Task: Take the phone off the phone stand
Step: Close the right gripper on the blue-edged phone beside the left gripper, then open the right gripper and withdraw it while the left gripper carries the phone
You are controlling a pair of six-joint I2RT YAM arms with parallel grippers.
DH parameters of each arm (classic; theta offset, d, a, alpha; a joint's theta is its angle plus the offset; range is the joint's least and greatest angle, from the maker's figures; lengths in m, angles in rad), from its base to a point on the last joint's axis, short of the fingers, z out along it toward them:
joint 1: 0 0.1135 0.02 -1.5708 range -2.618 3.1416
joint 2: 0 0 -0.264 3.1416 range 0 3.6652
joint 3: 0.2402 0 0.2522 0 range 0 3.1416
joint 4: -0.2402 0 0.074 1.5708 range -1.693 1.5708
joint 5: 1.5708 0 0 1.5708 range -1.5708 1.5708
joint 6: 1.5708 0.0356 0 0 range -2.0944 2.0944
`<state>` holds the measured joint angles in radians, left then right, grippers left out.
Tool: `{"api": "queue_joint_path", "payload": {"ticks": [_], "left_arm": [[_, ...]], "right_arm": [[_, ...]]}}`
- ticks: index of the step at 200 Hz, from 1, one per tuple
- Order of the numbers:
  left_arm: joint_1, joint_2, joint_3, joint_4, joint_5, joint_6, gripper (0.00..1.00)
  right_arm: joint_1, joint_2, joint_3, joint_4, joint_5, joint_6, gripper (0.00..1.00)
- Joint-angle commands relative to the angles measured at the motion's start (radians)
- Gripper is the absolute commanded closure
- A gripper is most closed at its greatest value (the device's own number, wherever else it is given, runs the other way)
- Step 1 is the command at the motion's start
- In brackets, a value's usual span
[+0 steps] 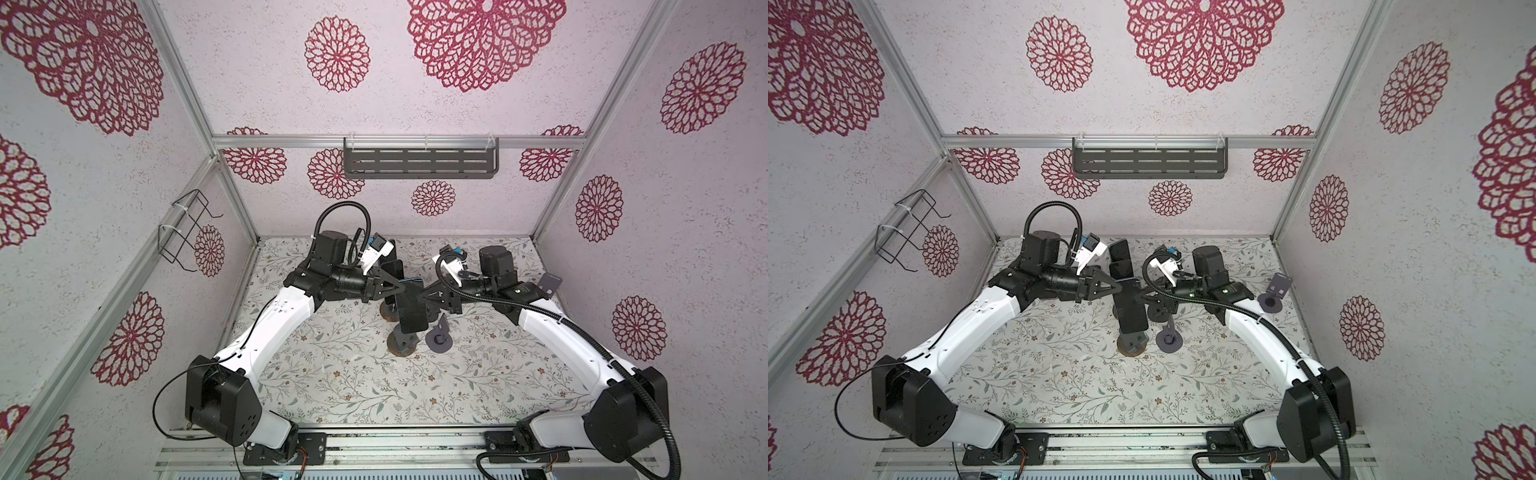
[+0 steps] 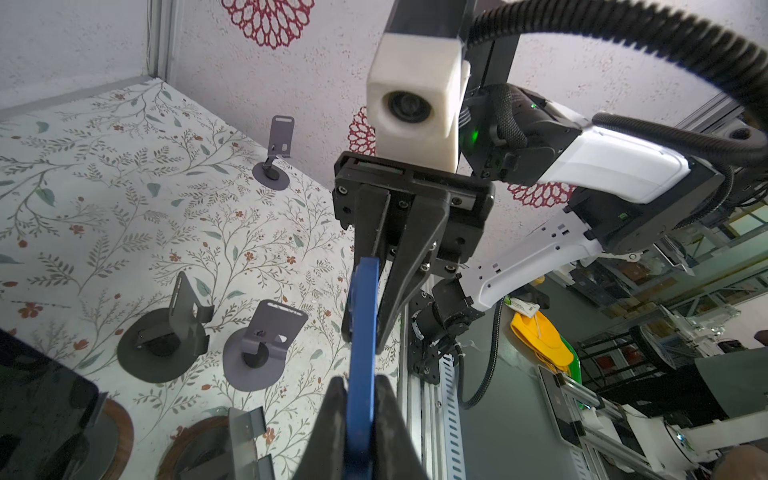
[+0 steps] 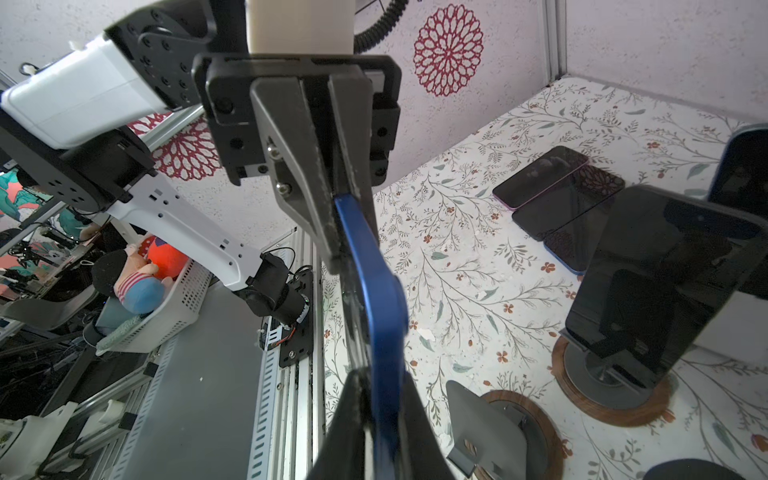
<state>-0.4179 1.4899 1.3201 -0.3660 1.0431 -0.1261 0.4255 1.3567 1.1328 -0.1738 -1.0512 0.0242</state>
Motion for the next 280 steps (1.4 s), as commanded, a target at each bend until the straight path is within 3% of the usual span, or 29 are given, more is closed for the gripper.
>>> {"api": "queue_joint_path", "payload": {"ticks": [1,20,33,47,66,89,103,115,133,156,213,227,280], "left_arm": [[-0.013,0.013,-0.021,0.135,-0.009,-0.054,0.73],[-0.007,-0.007,-0.056,0.165,-0.019,-0.077,0.43],[0.000,-0.029,-0.102,0.209,-0.026,-0.099,0.28],[0.004,-0.049,-0.154,0.280,-0.025,-0.129,0.22],[0.005,-0.054,-0.201,0.340,0.001,-0.150,0.21],[0.005,-0.057,-0.265,0.486,0.032,-0.230,0.28],[0.005,-0.056,-0.263,0.476,0.022,-0.230,0.37],[0.005,-0.052,-0.253,0.462,0.024,-0.225,0.49],[0.004,-0.045,-0.237,0.445,0.029,-0.225,0.74],[0.002,-0.049,-0.228,0.427,0.015,-0.217,0.93],[0.005,-0.056,-0.164,0.254,-0.060,-0.172,1.00],[0.008,-0.061,-0.137,0.175,-0.081,-0.148,1.00],[0.039,-0.153,-0.083,-0.174,-0.180,-0.039,1.00]], "right_arm": [[0.022,-0.023,-0.004,0.161,-0.025,0.076,1.00],[0.020,-0.025,-0.004,0.228,-0.021,0.125,1.00],[0.018,-0.027,0.003,0.254,-0.017,0.147,1.00],[0.014,-0.029,0.011,0.268,-0.021,0.164,1.00],[0.013,-0.029,0.024,0.270,-0.023,0.174,1.00],[0.013,-0.032,0.027,0.288,-0.029,0.188,1.00],[0.012,-0.030,0.027,0.290,-0.028,0.190,1.00],[0.012,-0.028,0.026,0.290,-0.023,0.189,1.00],[0.011,-0.020,0.027,0.290,-0.018,0.189,1.00],[0.013,-0.014,0.025,0.295,-0.009,0.187,0.98],[-0.013,-0.023,0.025,0.238,0.055,0.158,0.35],[-0.027,-0.037,0.017,0.224,0.089,0.155,0.30],[-0.047,-0.126,0.017,0.038,0.308,0.053,0.29]]}}
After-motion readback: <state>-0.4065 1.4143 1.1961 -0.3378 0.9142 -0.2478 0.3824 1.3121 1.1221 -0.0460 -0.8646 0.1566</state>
